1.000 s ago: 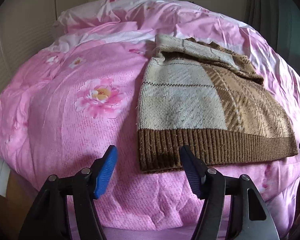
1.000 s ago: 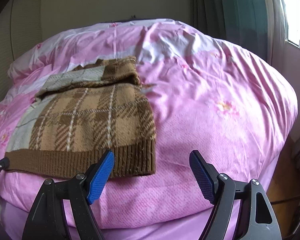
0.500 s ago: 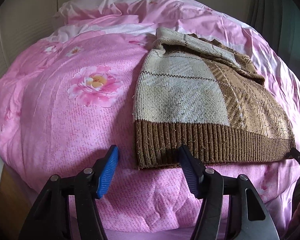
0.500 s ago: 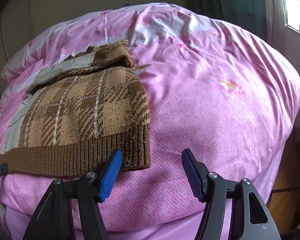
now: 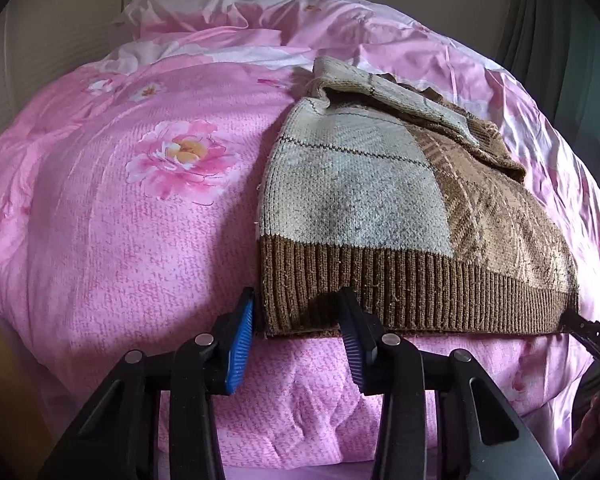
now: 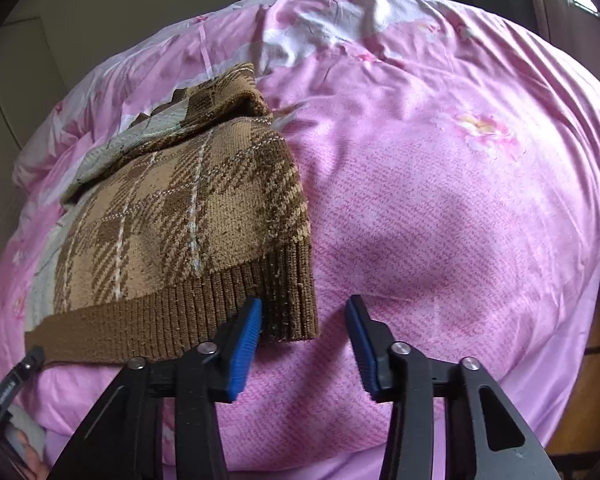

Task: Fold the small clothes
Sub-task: 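Grasp the ribbed hem with both grippers and lift it toward the collar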

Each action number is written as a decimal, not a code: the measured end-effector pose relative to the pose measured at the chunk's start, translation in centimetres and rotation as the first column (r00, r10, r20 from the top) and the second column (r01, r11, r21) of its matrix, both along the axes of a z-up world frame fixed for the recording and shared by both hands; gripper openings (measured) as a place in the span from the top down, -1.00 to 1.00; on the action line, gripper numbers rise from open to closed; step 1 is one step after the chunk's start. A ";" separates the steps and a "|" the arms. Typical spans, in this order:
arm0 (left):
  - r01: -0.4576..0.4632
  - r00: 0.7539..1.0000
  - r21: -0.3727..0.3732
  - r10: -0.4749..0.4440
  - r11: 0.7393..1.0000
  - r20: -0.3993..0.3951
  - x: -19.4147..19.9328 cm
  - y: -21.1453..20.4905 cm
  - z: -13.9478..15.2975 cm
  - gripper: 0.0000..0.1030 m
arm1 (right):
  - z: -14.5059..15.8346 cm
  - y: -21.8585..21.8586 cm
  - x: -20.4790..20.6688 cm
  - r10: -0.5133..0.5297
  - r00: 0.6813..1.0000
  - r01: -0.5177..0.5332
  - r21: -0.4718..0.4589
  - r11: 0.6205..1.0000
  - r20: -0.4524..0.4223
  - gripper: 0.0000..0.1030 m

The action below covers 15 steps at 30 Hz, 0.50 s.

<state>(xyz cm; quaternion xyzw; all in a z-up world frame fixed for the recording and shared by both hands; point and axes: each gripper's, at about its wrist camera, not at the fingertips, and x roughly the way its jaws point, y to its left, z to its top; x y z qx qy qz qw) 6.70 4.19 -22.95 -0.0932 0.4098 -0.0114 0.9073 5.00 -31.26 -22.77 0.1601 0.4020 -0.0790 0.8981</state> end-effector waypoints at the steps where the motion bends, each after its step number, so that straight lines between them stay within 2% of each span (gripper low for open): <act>1: -0.004 1.000 -0.012 0.004 1.000 -0.002 0.0 0.1 0.0 0.23 | 0.0 0.1 0.0 0.005 1.000 -0.005 0.006 1.000 0.001 0.29; 4: -0.010 1.000 -0.035 0.010 0.999 0.000 -0.1 0.4 -0.1 0.26 | 0.0 0.3 0.1 0.015 1.000 -0.015 0.011 1.000 0.002 0.41; 7: -0.010 1.000 -0.056 0.010 0.998 0.002 -0.1 0.5 -0.1 0.38 | 0.0 0.5 0.1 0.023 1.000 -0.023 0.018 1.000 0.004 0.52; 8: -0.006 1.000 -0.057 0.006 0.998 0.001 -0.1 0.4 -0.1 0.45 | -0.1 0.5 0.1 0.025 1.000 -0.025 0.016 1.000 0.004 0.55; 9: -0.003 1.000 -0.054 0.003 0.999 0.000 -0.1 0.3 -0.1 0.63 | 0.0 0.5 0.1 0.027 1.000 -0.027 0.015 1.000 0.006 0.62; 10: -0.002 1.000 -0.045 0.002 0.999 -0.001 -0.1 0.1 -0.1 0.72 | 0.0 0.5 0.2 0.030 1.000 -0.030 0.013 0.999 0.006 0.64; 12: -0.001 1.000 -0.037 0.001 0.999 -0.001 -0.1 0.1 0.1 0.75 | 0.0 0.5 0.1 0.029 1.000 -0.030 0.009 1.000 0.008 0.75; 15: -0.011 1.000 -0.023 0.011 1.000 0.001 -0.3 0.2 0.4 0.77 | 0.3 0.4 -0.1 0.024 0.999 -0.025 0.020 0.999 0.027 0.79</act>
